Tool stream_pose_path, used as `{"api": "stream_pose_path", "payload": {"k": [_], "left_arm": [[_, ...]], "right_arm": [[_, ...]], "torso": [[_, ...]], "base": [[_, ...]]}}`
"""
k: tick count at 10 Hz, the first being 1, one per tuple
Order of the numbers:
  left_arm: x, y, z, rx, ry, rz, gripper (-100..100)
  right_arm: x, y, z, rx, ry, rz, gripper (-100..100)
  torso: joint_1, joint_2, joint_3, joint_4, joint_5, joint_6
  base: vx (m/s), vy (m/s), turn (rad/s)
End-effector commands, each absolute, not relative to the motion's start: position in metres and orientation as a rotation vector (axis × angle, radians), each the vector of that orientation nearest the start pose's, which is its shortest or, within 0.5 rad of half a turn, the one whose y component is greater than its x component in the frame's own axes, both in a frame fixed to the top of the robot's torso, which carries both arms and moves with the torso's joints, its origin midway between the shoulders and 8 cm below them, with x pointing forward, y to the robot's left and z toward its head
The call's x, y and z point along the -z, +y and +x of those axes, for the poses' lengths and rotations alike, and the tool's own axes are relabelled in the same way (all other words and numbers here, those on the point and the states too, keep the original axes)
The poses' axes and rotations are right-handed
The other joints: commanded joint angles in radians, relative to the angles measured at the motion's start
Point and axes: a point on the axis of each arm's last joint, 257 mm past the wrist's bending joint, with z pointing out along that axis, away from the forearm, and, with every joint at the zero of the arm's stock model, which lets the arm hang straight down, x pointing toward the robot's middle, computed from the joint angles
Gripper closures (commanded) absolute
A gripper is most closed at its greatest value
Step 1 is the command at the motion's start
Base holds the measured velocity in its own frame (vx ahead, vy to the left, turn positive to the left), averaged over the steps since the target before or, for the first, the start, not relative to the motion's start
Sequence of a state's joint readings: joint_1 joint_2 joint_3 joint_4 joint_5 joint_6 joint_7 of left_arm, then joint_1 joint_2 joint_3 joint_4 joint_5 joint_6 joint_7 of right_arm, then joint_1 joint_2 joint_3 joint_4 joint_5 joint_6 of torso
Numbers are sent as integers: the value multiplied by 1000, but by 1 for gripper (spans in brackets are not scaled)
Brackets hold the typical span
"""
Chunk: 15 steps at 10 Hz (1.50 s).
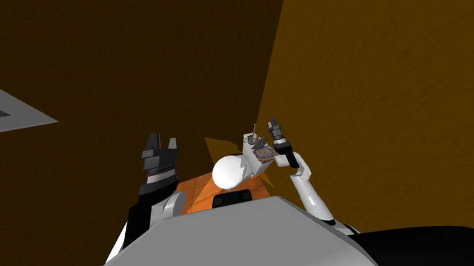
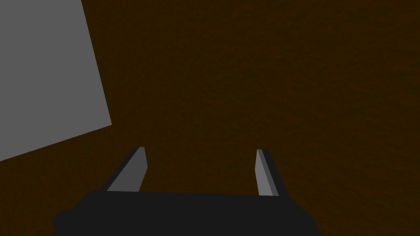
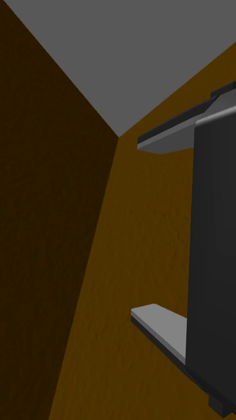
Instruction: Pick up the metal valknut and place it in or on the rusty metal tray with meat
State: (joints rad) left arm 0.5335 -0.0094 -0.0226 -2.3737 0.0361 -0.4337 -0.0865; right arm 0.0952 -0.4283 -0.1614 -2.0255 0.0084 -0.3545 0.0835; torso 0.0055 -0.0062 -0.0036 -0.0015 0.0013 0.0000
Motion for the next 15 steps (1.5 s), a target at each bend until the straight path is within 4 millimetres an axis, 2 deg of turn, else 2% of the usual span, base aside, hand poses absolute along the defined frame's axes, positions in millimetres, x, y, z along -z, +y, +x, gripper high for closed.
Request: {"api": "stream_pose_path", "payload": {"k": [1,2,3,4,5,6,7,8,15], "left_arm": [[-43,279,334,1256,607,-659,0],[-43,279,334,1256,607,-659,0],[-43,279,334,1256,607,-659,0],[-43,279,334,1256,607,-659,0],[-43,279,334,1256,607,-659,0],[-43,279,334,1256,607,-659,0],[-43,279,334,1256,607,-659,0],[-43,279,334,1256,607,-659,0],[-43,279,334,1256,607,-659,0]], "right_arm": [[-66,-307,454,-1022,891,293,-100],[-67,-317,470,-964,923,281,-100],[-66,-318,471,-963,925,284,-100],[-68,-329,487,-901,954,275,-100],[-66,-331,489,-899,958,280,-100],[-71,-344,503,-836,982,271,-100],[-66,-347,506,-830,990,281,-100],[-69,-363,521,-761,1015,281,-100],[-65,-366,522,-758,1020,287,-100]], "torso": [[0,0,0,0,0,0],[-1,1,1,0,0,0],[0,1,0,0,0,0],[-1,1,1,0,0,0],[0,1,1,0,0,0],[-3,4,2,1,-1,0],[-3,5,3,1,-1,0],[-4,5,3,1,-1,0],[-7,5,3,1,-2,0]], "base": [[47,78,-58],[62,93,-110],[57,85,-68],[52,112,-143],[-11,49,-123],[-7,55,-154],[-6,44,-117],[-6,49,-137],[-1,15,-10]]}}
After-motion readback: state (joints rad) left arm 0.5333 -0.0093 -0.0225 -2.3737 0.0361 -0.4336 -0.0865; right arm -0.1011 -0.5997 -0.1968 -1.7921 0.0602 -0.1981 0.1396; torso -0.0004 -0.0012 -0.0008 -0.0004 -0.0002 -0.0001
